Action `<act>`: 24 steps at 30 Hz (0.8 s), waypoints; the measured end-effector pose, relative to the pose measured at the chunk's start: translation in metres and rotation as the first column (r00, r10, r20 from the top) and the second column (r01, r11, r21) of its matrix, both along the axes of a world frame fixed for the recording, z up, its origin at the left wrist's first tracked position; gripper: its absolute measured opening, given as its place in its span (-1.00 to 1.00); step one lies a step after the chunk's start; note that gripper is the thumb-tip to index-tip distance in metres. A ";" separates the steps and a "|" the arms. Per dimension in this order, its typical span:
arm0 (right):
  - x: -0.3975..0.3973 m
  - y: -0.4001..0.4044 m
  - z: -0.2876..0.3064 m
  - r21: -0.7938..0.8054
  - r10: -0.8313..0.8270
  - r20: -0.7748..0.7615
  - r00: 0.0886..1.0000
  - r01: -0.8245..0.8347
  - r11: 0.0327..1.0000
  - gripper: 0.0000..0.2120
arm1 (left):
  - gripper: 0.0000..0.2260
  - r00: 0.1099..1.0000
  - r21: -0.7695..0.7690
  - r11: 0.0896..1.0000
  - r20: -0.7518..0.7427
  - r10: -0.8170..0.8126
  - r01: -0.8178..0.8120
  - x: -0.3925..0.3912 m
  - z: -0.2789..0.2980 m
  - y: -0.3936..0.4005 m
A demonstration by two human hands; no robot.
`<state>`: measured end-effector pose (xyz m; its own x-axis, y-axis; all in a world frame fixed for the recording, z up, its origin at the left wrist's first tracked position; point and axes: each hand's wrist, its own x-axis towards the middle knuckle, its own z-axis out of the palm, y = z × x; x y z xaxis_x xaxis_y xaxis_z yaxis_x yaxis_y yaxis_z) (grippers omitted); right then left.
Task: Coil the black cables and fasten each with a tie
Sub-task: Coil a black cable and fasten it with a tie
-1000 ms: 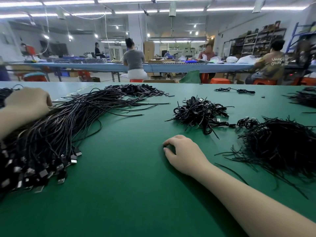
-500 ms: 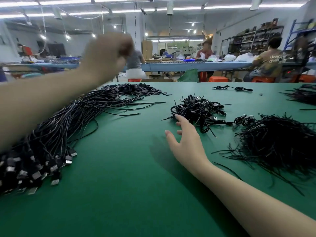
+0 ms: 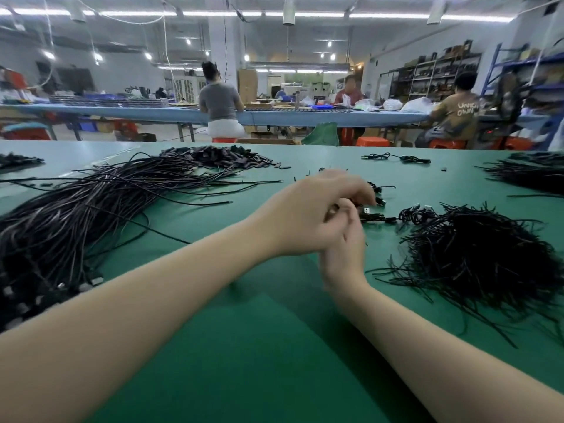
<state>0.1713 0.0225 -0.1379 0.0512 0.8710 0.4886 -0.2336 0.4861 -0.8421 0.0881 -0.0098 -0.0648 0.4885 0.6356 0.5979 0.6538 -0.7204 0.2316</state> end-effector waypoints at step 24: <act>-0.004 -0.011 -0.017 0.116 0.103 0.523 0.846 -0.190 0.975 -0.80 | -0.77 0.322 -0.581 0.534 0.803 0.502 0.615 -0.131 0.010 0.027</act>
<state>0.1670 0.0117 -0.1546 -0.3659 0.7580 0.5400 0.1293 0.6160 -0.7771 -0.0429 0.0174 -0.0543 0.1174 0.9914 -0.0586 -0.3991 0.1011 0.9113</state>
